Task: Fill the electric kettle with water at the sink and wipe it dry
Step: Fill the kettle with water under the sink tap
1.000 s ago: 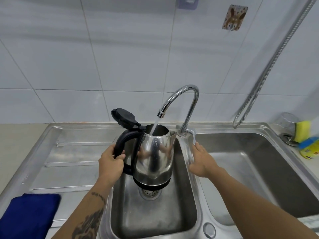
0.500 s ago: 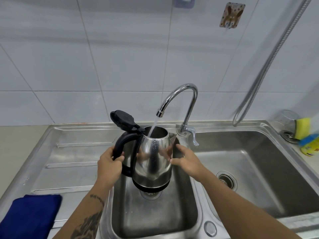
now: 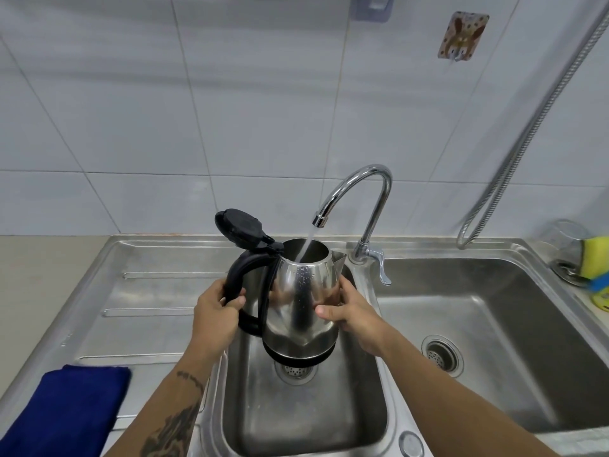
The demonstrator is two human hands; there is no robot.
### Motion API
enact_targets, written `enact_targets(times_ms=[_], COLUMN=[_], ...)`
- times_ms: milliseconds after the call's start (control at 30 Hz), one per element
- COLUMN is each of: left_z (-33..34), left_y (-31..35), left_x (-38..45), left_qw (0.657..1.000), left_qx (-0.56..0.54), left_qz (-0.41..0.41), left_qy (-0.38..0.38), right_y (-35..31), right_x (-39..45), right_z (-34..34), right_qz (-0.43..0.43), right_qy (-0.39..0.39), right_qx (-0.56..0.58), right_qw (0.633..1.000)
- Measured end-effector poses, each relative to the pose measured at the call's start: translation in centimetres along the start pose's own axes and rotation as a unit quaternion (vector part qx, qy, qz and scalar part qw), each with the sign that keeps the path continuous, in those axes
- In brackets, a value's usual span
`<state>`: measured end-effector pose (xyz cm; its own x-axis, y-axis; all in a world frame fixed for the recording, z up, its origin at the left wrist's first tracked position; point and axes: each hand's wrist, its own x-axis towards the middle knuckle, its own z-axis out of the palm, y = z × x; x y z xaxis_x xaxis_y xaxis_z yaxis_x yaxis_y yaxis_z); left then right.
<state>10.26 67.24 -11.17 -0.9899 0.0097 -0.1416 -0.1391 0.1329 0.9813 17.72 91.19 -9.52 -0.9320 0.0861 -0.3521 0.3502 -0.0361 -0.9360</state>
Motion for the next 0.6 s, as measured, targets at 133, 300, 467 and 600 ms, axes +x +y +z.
enact_targets(times_ms=[133, 300, 467, 600], left_z=[-0.4, -1.3, -1.2, -1.2], left_y=[0.1, 0.4, 0.9, 1.5], left_x=[0.2, 0.6, 0.5, 0.3], left_qw=[1.000, 0.999, 0.998, 0.998], left_qx=[-0.005, -0.015, -0.040, -0.056], left_qz=[-0.004, -0.015, -0.013, -0.010], left_qy=[-0.017, -0.046, -0.039, -0.034], right_y=[-0.2, -0.6, -1.0, -1.3], right_x=[0.0, -0.2, 0.0, 0.2], right_z=[0.2, 0.3, 0.1, 0.2], right_qz=[-0.010, -0.032, -0.055, -0.067], right_qy=[0.002, 0.029, 0.039, 0.038], right_qx=[-0.001, -0.004, -0.017, -0.022], right_qw=[1.000, 0.999, 0.998, 0.997])
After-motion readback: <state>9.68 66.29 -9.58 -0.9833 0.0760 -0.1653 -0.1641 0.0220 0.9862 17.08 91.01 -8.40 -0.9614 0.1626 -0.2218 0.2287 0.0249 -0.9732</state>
